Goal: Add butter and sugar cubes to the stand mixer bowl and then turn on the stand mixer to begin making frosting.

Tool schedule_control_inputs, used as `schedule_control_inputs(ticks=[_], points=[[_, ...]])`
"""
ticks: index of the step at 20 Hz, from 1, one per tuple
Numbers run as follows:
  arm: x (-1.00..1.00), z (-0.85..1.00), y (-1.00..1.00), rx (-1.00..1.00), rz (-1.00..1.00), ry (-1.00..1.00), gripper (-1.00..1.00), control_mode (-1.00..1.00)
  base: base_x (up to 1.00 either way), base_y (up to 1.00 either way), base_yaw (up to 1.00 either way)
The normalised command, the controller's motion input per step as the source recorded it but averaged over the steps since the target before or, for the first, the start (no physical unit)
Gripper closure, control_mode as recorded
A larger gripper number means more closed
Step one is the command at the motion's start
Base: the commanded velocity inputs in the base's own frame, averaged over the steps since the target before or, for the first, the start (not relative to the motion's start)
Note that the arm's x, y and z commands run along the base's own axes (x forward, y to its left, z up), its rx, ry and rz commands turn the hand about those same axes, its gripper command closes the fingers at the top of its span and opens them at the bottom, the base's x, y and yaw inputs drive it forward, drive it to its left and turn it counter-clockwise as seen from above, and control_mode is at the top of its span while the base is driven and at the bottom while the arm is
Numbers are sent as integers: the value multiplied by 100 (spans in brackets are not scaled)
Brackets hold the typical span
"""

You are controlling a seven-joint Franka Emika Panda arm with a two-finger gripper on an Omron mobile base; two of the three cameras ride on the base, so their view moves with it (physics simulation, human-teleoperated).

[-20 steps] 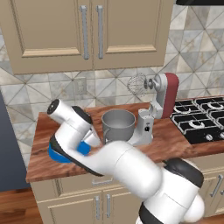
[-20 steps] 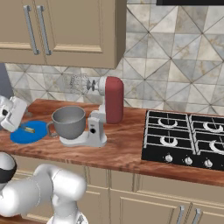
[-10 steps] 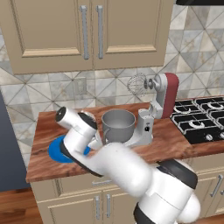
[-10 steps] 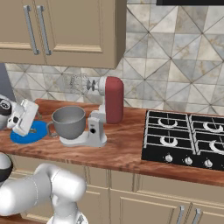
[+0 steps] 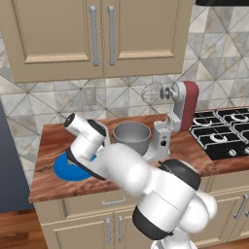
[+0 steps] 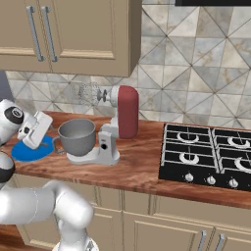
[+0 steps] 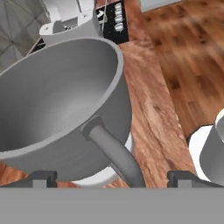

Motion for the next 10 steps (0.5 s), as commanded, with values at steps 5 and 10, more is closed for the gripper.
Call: schedule_control_inputs(ticks=[5,10], points=[[12,-33,12,0,-19,0,-100,-100,0,0,0],[1,-36,13,0,-18,0,-100,-100,0,0,0]])
